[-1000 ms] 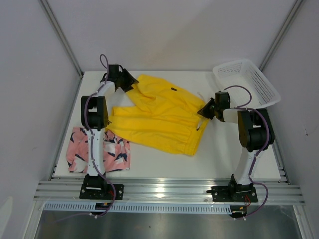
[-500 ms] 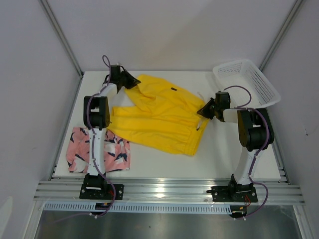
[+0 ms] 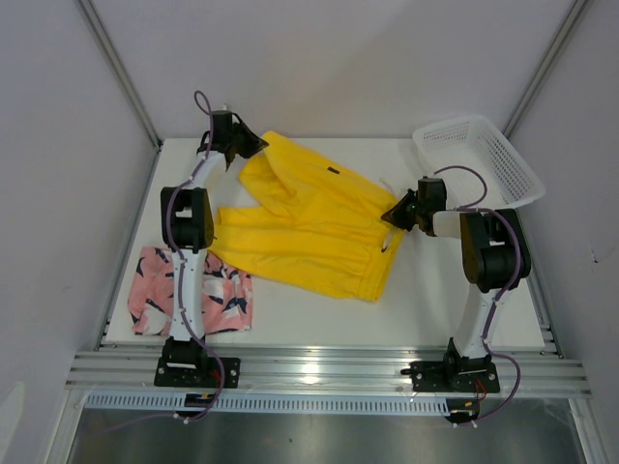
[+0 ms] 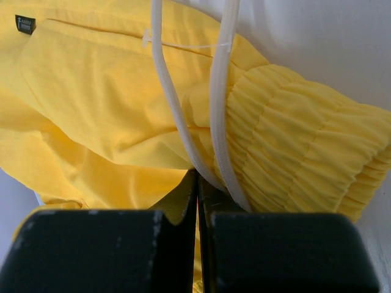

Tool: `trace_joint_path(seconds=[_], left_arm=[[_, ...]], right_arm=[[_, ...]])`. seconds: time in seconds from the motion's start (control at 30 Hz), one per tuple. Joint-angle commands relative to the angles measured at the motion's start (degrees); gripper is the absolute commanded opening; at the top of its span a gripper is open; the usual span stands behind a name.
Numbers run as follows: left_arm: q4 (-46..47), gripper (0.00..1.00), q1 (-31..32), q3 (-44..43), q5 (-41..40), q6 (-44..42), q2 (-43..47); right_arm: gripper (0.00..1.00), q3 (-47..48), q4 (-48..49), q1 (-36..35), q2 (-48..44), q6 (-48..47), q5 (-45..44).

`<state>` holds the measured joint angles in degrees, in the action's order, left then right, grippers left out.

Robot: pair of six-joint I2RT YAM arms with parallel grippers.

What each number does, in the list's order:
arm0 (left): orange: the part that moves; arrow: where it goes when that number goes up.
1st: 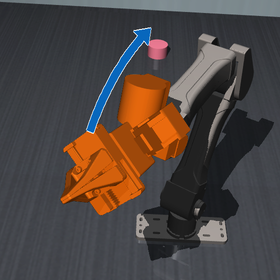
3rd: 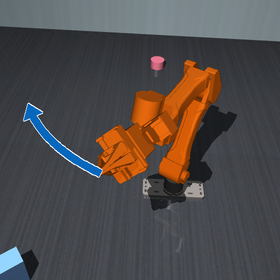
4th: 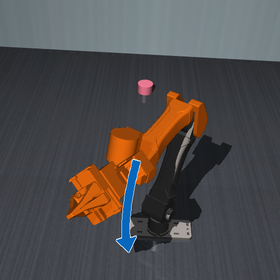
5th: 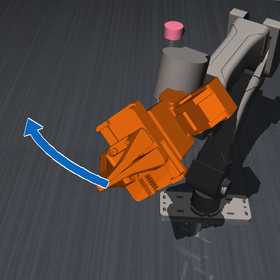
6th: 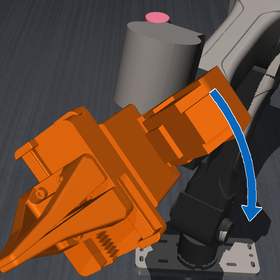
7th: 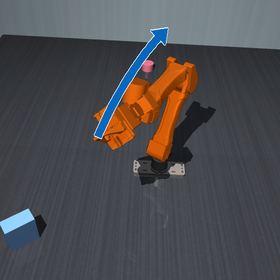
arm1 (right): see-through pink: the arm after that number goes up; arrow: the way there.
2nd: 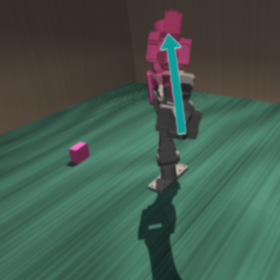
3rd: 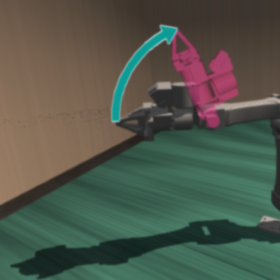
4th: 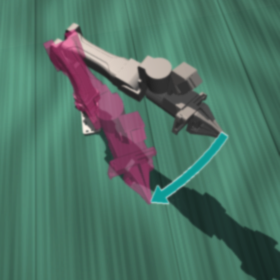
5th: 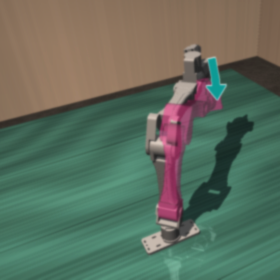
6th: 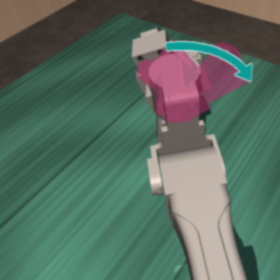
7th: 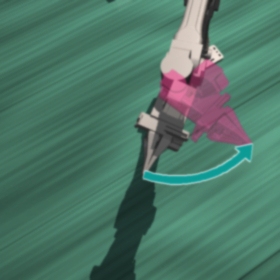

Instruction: Fold and stack the shorts

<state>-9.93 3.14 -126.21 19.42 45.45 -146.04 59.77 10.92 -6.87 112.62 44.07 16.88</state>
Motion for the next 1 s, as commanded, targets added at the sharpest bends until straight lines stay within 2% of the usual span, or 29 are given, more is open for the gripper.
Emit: trace_joint_path(seconds=[0.0, 0.1, 0.13, 0.17, 0.23, 0.27, 0.33, 0.37, 0.47, 0.6, 0.63, 0.7, 0.8, 0.93, 0.97], left_arm=[[1.49, 0.0, 0.82, -2.89, -0.35, 0.42, 4.18], [2.28, 0.03, 1.26, -3.51, 0.01, 1.39, 4.53], [2.37, 0.11, 1.43, -3.69, -0.26, 1.22, 4.62], [2.38, 0.31, 1.69, -3.86, -0.43, 0.52, 4.62], [2.9, 0.47, 2.49, -4.65, 0.61, -0.1, 4.45], [4.12, 0.65, 3.18, -4.66, 1.4, -1.06, 4.36], [6.58, 0.82, 3.98, -4.83, 5.09, -2.47, 4.27], [7.12, 0.98, 4.33, -4.83, 6.58, -3.95, 4.1], [1.71, 0.99, 4.6, -5.45, 7.57, -6.6, 4.09], [-4.04, 0.99, 3.28, -2.29, 0.29, -10.9, 8.64], [-3.87, 0.99, 3.11, 2.24, -0.69, -11.78, 10.06], [-4.38, 0.99, 2.58, 5.52, -2.8, -14.86, 13.13], [-9.98, 0.99, 1.61, 6.68, -6.84, -17.41, 14.2], [-11.78, 0.99, 1.26, 10.89, -9.74, -19.26, 17.0], [-11.51, 0.99, 1.26, 14.21, -10.62, -19.35, 17.62]], right_arm=[[0.0, 1.14, -0.9, 0.28, 1.73, -0.57, -0.98], [0.0, 1.23, -1.07, 0.28, 1.9, -0.66, -0.98], [0.0, 1.23, -1.07, 0.37, 1.82, -0.74, -0.98], [0.0, 1.23, -1.07, 0.28, 1.9, -0.74, -0.89], [0.0, 1.23, -1.07, 0.28, 1.99, -0.74, -0.89], [0.0, 1.14, -1.07, 0.28, 2.08, -0.74, -0.89], [0.0, 1.23, -0.9, 0.28, 2.17, -0.57, -0.8], [0.0, 1.23, -0.9, 0.28, 2.25, -0.66, -0.71], [0.0, 1.32, -0.99, 0.37, 2.17, -0.66, -0.63], [0.0, 1.23, -0.99, 0.37, 2.08, -0.83, -0.36], [0.0, 1.32, -1.07, 0.37, 2.08, -1.01, -0.36], [0.0, 1.49, -1.33, 0.28, 2.34, -1.36, -0.19], [0.0, 2.81, -3.26, 0.54, 2.87, -2.41, -0.18], [0.0, 11.4, -12.74, 1.77, 7.24, -6.19, -1.15], [0.0, 13.86, -13.63, 1.86, 7.87, -6.72, -0.89]])
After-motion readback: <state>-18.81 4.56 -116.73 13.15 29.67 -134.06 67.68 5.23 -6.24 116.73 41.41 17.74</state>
